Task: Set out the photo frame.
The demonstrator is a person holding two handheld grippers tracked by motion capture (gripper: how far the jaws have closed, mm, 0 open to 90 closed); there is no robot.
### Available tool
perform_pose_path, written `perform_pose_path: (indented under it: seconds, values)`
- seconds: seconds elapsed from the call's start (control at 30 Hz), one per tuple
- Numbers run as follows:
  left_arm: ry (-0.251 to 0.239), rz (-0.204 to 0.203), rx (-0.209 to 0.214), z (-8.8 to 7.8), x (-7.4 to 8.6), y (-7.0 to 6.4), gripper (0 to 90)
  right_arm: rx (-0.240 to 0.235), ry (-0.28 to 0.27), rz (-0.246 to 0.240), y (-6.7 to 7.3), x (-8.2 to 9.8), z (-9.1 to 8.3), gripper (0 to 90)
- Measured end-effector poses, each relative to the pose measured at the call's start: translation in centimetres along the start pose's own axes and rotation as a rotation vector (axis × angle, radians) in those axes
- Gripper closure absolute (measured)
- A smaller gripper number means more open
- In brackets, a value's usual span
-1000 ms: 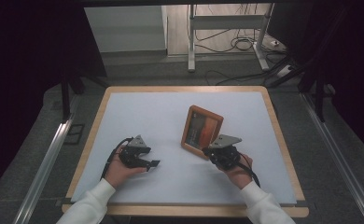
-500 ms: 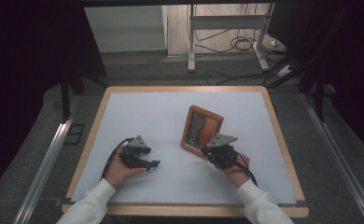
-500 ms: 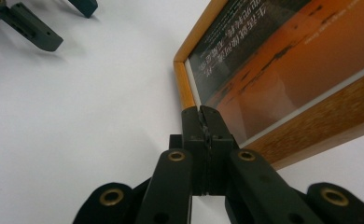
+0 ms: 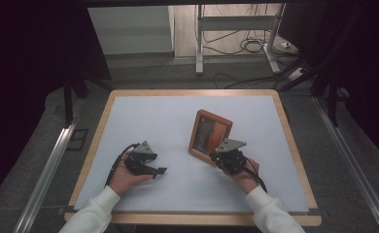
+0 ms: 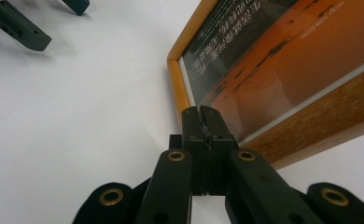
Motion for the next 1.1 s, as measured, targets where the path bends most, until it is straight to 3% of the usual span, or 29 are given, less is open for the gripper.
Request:
perform_pose_path:
  seconds: [1.1]
  values:
    - [-0.005,0.0,0.003,0.15,0.01,-0.18,23.3,-0.001,0.015,0.0,-0.18,0.55,0.44,89.2]
Point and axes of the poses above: each handheld gripper's, and its own axes: z roughly forward along the jaws, x roughly out of its underside, y roughly to its left, the point moved 8 cm from there along z, roughly forward along the jaws, and after that the axes turned 8 degrees about -z, right-handed, at the moved point
